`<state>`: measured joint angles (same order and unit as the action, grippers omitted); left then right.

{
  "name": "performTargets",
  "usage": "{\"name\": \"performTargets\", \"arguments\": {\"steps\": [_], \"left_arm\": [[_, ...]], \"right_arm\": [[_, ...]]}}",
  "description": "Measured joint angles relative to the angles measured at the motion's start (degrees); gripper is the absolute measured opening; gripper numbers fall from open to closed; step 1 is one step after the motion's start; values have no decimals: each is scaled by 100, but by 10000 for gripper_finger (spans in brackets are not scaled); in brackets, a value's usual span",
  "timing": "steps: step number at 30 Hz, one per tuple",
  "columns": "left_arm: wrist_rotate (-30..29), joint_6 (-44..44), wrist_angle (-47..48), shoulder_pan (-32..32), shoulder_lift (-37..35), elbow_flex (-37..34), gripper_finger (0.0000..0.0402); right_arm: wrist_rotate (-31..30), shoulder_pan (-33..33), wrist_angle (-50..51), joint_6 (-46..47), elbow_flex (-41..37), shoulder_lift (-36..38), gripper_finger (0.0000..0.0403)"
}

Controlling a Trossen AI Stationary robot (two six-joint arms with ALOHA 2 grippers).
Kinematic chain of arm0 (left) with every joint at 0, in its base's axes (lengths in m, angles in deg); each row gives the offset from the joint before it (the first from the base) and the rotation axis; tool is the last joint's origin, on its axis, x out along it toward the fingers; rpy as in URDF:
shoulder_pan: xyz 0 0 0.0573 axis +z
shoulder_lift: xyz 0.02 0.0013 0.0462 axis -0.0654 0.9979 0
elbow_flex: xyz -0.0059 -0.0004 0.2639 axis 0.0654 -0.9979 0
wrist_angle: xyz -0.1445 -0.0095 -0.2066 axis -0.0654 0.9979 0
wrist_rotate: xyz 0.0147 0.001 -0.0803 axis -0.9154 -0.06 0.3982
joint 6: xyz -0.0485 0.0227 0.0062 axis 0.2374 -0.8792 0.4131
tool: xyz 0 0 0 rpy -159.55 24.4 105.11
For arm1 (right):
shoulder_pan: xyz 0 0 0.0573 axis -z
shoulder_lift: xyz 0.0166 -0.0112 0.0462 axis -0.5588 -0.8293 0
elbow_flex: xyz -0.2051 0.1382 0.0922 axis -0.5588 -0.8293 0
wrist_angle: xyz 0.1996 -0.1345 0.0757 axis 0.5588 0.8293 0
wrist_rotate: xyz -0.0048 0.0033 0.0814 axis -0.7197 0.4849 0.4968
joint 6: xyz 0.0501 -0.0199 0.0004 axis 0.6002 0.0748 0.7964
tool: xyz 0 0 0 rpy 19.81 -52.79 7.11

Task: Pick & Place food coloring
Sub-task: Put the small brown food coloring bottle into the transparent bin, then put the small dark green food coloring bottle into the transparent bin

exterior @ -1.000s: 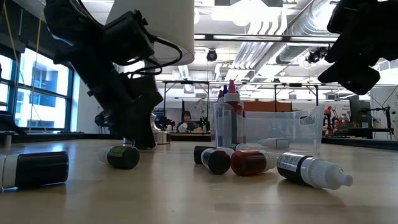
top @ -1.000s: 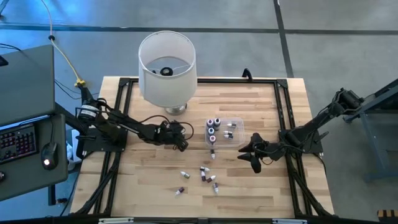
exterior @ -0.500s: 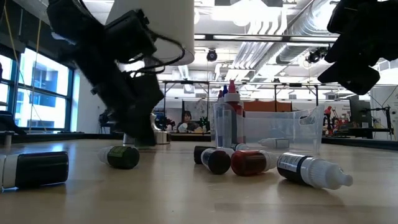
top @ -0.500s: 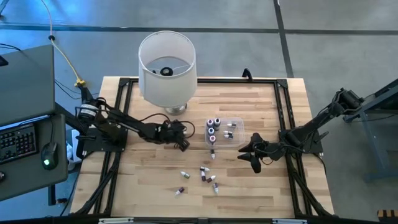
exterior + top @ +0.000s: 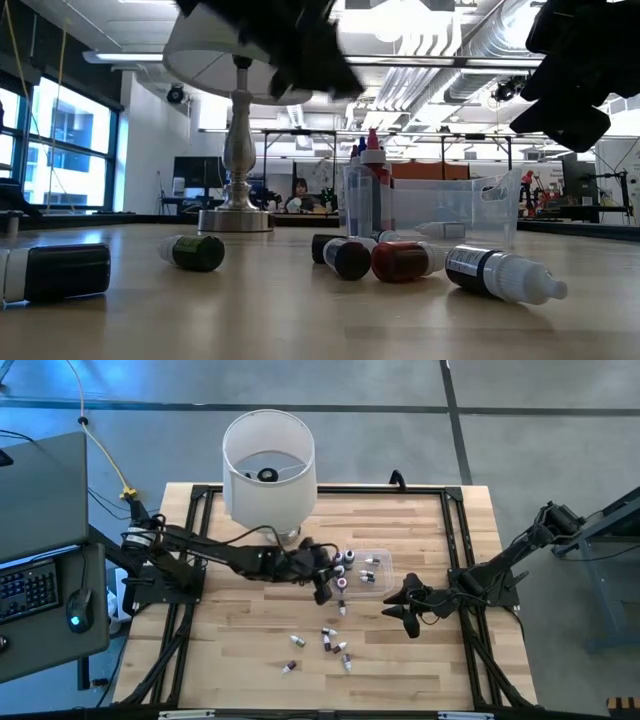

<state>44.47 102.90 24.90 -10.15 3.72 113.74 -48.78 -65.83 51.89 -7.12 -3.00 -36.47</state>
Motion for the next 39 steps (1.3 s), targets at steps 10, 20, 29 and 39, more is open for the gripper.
{"name": "performTargets", "arguments": {"steps": [10, 20, 29, 39], "left_arm": [[744, -1331, 73, 87, 1156, 1417, 79], [821, -1713, 1043, 266, 2243, 2465, 84], [885, -1857, 1110, 304, 2455, 2675, 147], [872, -1660, 3722, 302, 977, 3115, 154]], "right_arm": [[0, 0, 2, 0, 0, 0, 176], [89, 0, 2, 2, 0, 0, 176], [166, 0, 2, 2, 0, 0, 176], [151, 0, -60, -923, 0, 0, 176]]}}
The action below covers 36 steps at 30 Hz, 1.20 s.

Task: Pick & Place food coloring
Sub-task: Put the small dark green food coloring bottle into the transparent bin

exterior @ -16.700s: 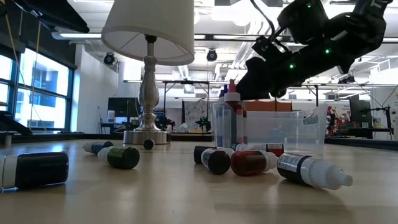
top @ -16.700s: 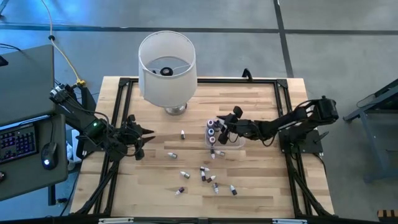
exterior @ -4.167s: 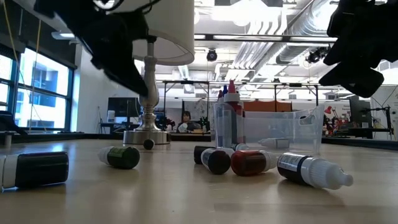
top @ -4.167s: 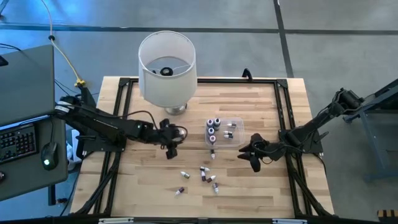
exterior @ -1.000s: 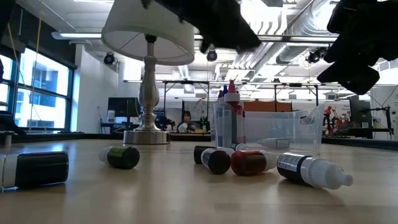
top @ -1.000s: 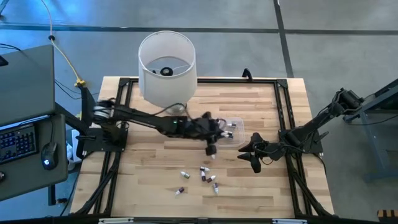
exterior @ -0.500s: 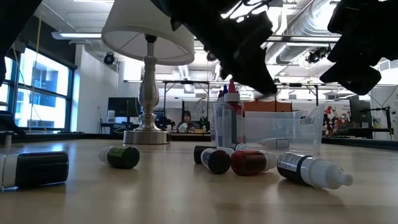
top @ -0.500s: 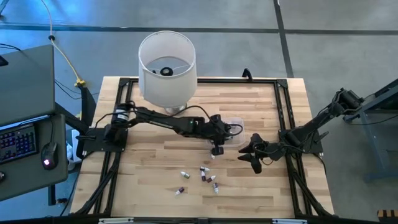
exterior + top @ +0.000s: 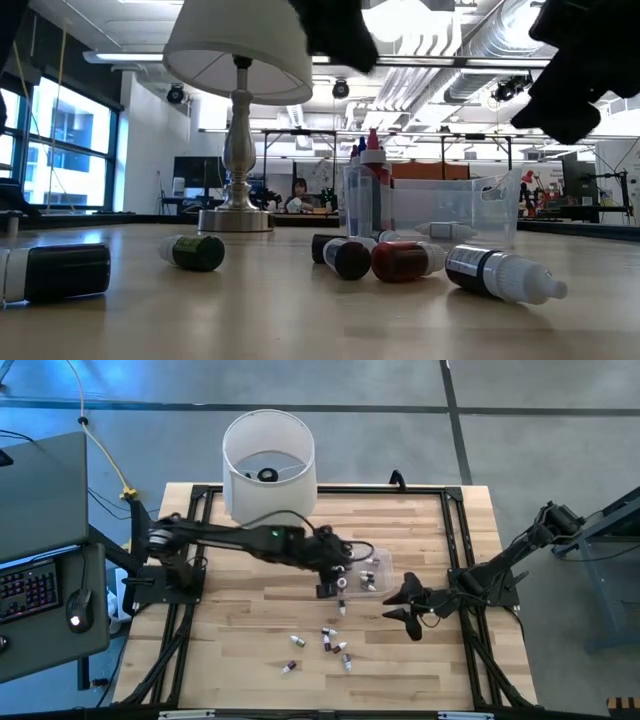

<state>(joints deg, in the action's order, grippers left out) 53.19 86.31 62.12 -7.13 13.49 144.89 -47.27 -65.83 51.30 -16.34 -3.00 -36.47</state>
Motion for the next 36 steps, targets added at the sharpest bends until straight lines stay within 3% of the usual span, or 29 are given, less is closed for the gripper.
{"name": "performTargets", "arguments": {"steps": [7, 14, 17, 21, 24, 30, 36], "left_arm": [[-410, 328, 1219, -173, -1205, 133, 154], [-2151, 1371, 2839, -709, -1517, 85, 154], [-2637, 1838, 3013, -1002, -1541, -291, 154], [-2583, 2083, 2570, -1308, -1697, -1272, 154], [-2217, 2101, 2103, -1351, -1952, -2159, 154], [-1332, 2074, 318, -1226, -2810, -3815, 154], [-1121, 2079, -576, -1241, -3531, -4902, 154]], "right_arm": [[107, 275, -209, -273, 262, -79, 176], [391, 551, -236, 68, 941, -1155, 176], [657, 736, 25, 264, 1516, -1857, 176], [777, 906, 1364, 799, 2639, -2835, 176], [718, 961, 2371, 1327, 3510, -3575, 176], [732, 1050, 2967, 1826, 4895, -4863, 176], [776, 1254, 4315, 2354, 5979, -5680, 176]]}}
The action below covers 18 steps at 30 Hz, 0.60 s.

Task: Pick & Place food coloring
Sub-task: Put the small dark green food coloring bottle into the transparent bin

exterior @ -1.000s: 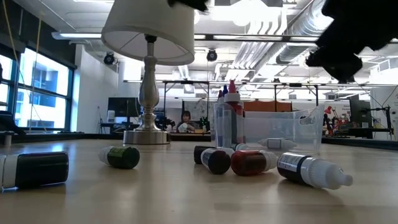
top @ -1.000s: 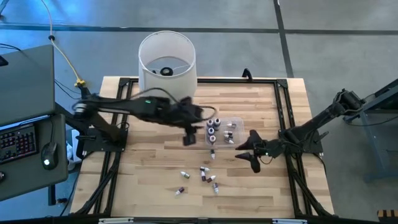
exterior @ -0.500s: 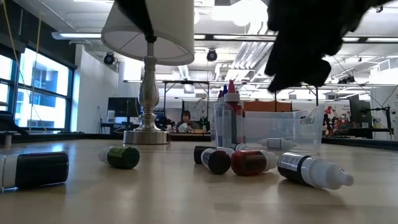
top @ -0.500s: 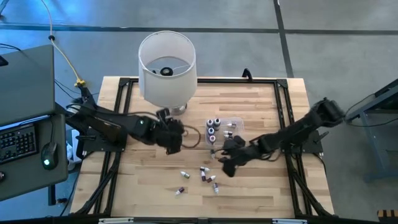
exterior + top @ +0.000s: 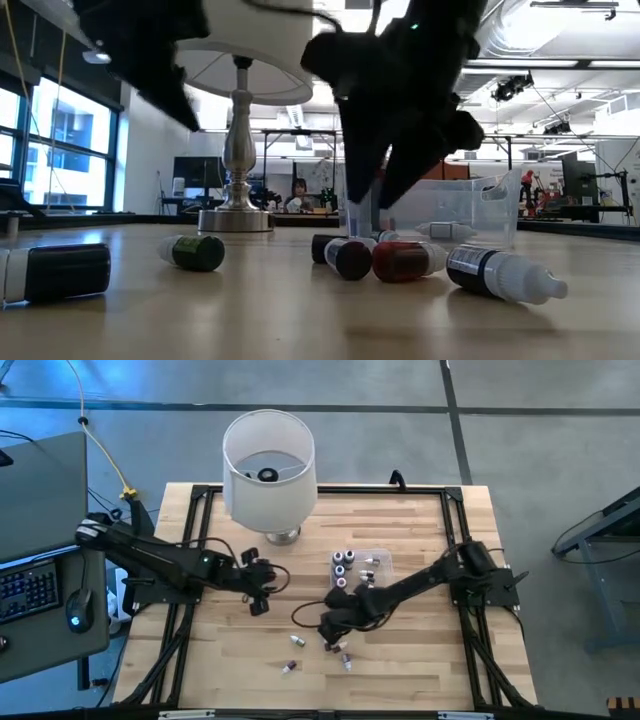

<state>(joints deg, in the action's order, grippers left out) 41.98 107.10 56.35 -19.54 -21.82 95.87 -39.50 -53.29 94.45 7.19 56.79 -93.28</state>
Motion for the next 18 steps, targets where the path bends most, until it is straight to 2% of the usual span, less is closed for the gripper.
{"name": "performTargets", "arguments": {"steps": [4, 8, 18], "left_arm": [[-18, 0, -78, 1, -247, -281, 154], [-51, -25, -17, 1, -280, -302, 154], [-39, -173, -103, 2, -285, -298, 154]], "right_arm": [[-84, -8, 899, 502, 483, -186, 176], [-516, -26, 998, 1042, 428, -184, 176], [-224, 200, 231, 1493, -503, -186, 176]]}}
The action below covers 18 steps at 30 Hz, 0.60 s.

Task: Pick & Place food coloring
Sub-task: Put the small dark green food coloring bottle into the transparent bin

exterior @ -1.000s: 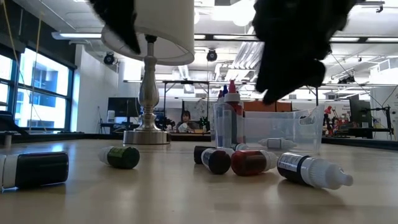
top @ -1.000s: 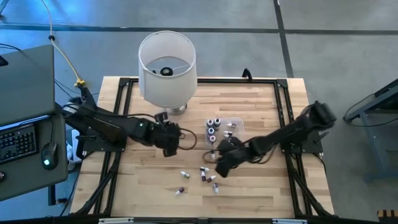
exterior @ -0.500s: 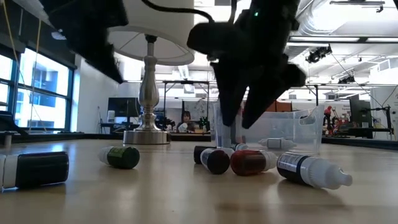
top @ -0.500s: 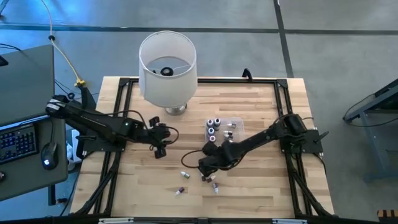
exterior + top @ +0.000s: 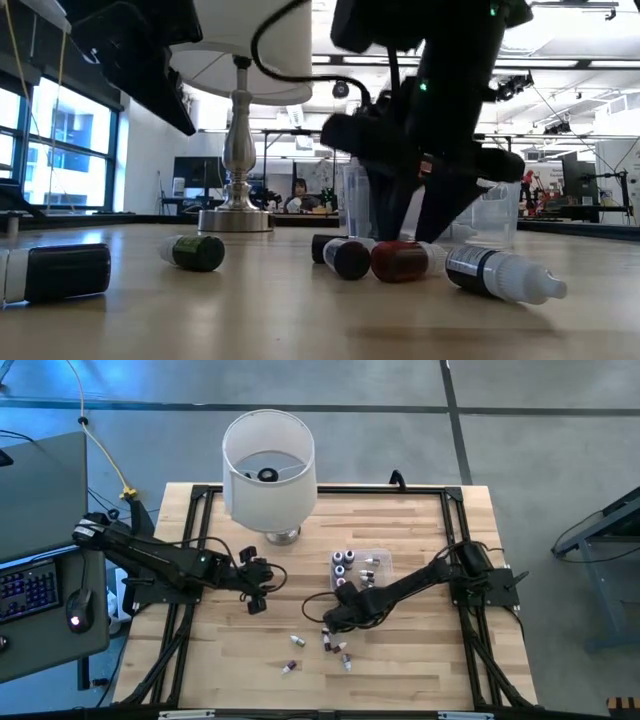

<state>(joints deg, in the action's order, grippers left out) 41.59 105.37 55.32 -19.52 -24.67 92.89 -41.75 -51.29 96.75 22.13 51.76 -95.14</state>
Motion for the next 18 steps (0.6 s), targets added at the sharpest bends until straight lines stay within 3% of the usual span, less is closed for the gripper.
{"name": "performTargets", "arguments": {"steps": [10, 18], "left_arm": [[-182, 0, -2, 2, 2, 0, 154], [-193, 2, -13, 0, 4, 2, 154]], "right_arm": [[-225, 140, -558, -758, -296, 26, 172], [-270, 150, -571, -1247, -300, 15, 112]]}}
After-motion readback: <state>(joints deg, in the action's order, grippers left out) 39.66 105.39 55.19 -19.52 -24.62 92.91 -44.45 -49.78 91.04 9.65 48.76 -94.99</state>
